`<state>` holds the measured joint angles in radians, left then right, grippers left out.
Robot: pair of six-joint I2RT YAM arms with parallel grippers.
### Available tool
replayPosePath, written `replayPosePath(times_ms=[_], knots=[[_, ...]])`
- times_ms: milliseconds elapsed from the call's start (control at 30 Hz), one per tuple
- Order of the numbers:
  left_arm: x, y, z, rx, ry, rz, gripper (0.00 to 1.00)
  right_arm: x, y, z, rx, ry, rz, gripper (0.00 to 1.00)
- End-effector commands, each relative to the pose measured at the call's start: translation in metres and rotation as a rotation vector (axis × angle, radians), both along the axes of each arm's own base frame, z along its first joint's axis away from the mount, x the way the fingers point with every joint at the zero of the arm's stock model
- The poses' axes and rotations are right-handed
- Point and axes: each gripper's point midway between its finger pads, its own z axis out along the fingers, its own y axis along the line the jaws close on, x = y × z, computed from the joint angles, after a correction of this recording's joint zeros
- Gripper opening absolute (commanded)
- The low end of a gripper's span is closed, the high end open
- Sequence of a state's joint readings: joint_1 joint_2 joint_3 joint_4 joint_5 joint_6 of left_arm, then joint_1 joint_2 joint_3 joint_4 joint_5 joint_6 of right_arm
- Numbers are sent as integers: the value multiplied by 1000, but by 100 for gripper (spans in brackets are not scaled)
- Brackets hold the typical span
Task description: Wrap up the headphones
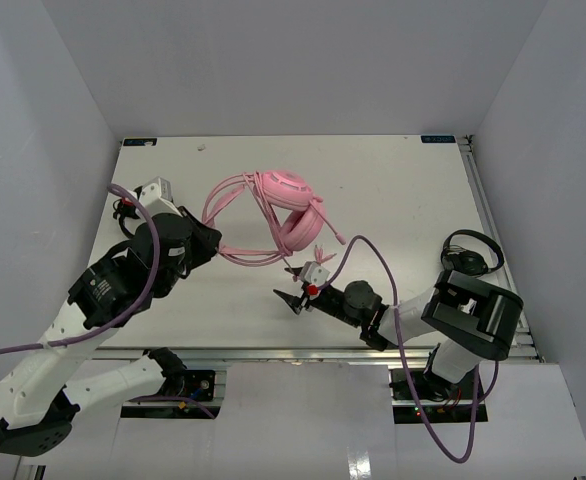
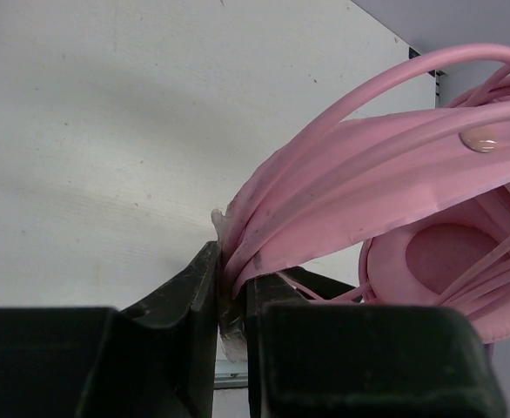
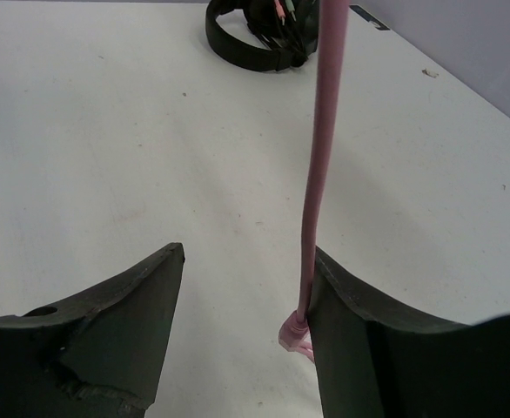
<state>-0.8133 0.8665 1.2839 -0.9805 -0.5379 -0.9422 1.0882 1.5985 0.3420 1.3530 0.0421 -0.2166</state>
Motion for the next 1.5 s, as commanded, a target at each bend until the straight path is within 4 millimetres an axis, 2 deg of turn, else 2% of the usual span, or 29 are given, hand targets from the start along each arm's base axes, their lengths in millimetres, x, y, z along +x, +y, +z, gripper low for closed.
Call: replayPosePath(times_ms=[0,200,467,767,1000,1267,1400,1467], knots=[[-1,-8,64,-248,-144,-6,0,18,-9,52,195,-130,-87,64],[-1,-8,62,-242,-143,-6,0,26,-10,48,181,-136,-122,64],[0,-8,58,-236,-137,-2,0,29,-12,60,204,-155,-140,65],[-7,-11,69,-270,-149,-40,0,33,6,58,184,-175,-90,64],[-10,-8,75,-276,-160,-43,0,33,14,41,174,-138,-65,62],[-11,-9,79,-283,-165,-53,0,43,12,4,148,-64,-119,59],[-14,-4,84,-286,-177,-49,0,55,3,-9,154,-13,-155,50],[-15,-1,88,-291,-188,-45,0,59,-1,-11,162,8,-163,41]])
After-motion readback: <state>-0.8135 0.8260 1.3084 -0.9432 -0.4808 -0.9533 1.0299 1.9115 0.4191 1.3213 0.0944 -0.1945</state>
